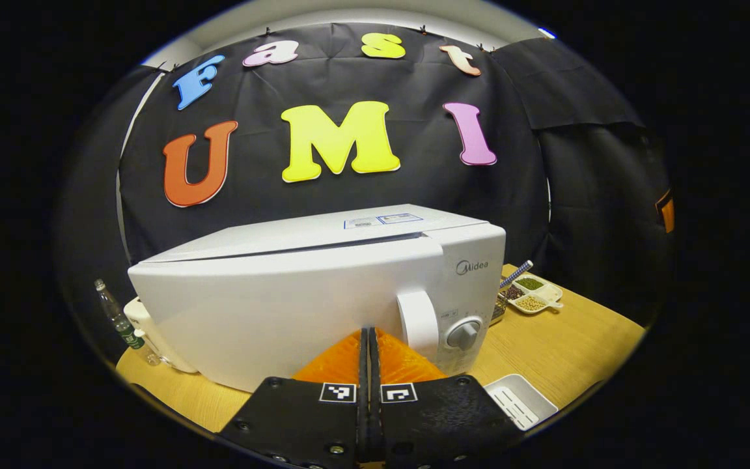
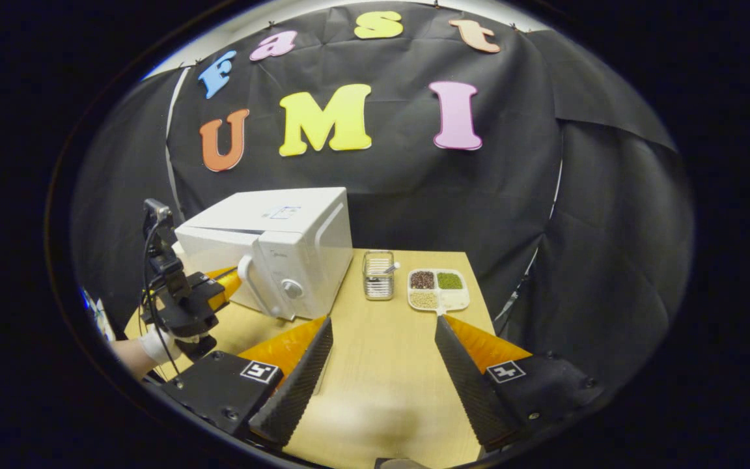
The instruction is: Open the microwave oven with the left hand, put the food in, and close the microwave oven.
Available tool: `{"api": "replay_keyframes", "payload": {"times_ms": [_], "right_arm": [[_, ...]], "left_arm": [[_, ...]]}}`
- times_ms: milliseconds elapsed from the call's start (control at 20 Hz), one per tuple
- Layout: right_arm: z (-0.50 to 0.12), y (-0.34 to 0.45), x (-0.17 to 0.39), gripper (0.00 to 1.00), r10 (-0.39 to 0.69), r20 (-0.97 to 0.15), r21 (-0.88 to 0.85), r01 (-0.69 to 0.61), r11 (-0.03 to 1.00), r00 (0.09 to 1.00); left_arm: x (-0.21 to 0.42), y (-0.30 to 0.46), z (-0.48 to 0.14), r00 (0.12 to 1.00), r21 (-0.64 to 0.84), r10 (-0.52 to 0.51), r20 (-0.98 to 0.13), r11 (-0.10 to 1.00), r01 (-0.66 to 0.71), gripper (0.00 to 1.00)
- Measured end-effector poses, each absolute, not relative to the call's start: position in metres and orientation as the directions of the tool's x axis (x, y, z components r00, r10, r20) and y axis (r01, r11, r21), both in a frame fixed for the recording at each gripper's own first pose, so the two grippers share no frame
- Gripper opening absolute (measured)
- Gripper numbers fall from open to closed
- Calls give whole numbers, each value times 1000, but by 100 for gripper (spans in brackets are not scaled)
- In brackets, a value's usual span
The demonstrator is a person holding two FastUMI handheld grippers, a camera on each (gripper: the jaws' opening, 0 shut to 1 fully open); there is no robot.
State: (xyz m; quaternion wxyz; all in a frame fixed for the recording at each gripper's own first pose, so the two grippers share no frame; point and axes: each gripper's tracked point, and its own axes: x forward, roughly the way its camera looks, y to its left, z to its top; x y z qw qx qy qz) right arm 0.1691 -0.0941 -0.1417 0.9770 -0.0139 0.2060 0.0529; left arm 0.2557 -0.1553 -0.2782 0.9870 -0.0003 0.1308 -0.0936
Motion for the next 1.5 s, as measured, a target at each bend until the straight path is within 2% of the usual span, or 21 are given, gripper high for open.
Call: {"api": "replay_keyframes", "payload": {"times_ms": [250,300,350,400,450,500,750,800,850,900,950,1000,1050,1150,1200,1250,1300,1350,1400,1450,1500], "right_arm": [[-143,-104,168,93,93,-403,6,-99,995,910],[-143,-104,167,100,89,-405,8,-94,996,910],[-144,-105,166,100,91,-406,11,-94,995,909],[-145,-105,165,93,91,-409,13,-94,996,908],[-144,-105,164,93,92,-408,10,-96,995,908],[-143,-106,162,100,88,-402,8,-93,996,911],[-141,-109,156,100,89,-391,13,-91,996,916],[-143,-108,154,93,92,-392,14,-94,995,915],[-142,-108,153,93,97,-390,14,-100,995,916],[-141,-108,152,100,100,-388,10,-104,995,916],[-141,-107,150,100,102,-388,7,-108,994,916],[-142,-107,146,93,105,-387,-1,-114,993,916],[-141,-106,142,100,108,-384,-7,-120,993,917],[-138,-104,135,100,102,-370,-15,-115,993,923],[-140,-102,132,93,97,-368,-12,-108,994,925],[-139,-98,127,93,91,-362,-8,-100,995,928],[-138,-94,122,100,79,-356,-11,-89,996,931],[-136,-90,116,100,65,-344,-15,-74,997,937],[-134,-85,108,93,52,-335,-17,-61,998,941],[-132,-78,100,93,41,-328,-18,-49,999,944],[-127,-69,90,100,38,-313,-12,-44,999,949]], "left_arm": [[256,-156,-279,952,6,-181,-248,982,188,0],[259,-157,-277,953,6,-179,-245,983,186,0],[265,-159,-278,950,13,-181,-254,982,190,0],[264,-158,-281,944,19,-175,-278,982,187,0],[267,-158,-278,949,25,-173,-262,982,186,0],[264,-158,-282,946,29,-175,-275,981,190,0],[252,-161,-271,948,34,-173,-265,981,189,0],[247,-162,-271,946,42,-173,-272,981,192,0],[240,-160,-270,947,55,-164,-276,981,186,0],[232,-157,-270,947,67,-155,-281,981,180,0],[225,-146,-269,952,100,-109,-285,985,143,0],[216,-142,-269,951,123,-94,-295,983,135,0],[205,-139,-272,943,130,-96,-318,981,144,32],[185,-131,-266,948,154,-77,-309,980,129,95],[176,-128,-259,951,159,-80,-299,978,133,95],[165,-127,-254,949,161,-85,-304,977,139,95],[156,-126,-245,951,161,-94,-296,976,147,95],[145,-124,-234,955,157,-107,-276,975,155,95],[135,-124,-220,959,144,-129,-253,975,169,95],[123,-122,-209,959,126,-151,-241,975,185,95],[110,-118,-195,959,105,-166,-228,975,194,94]]}}
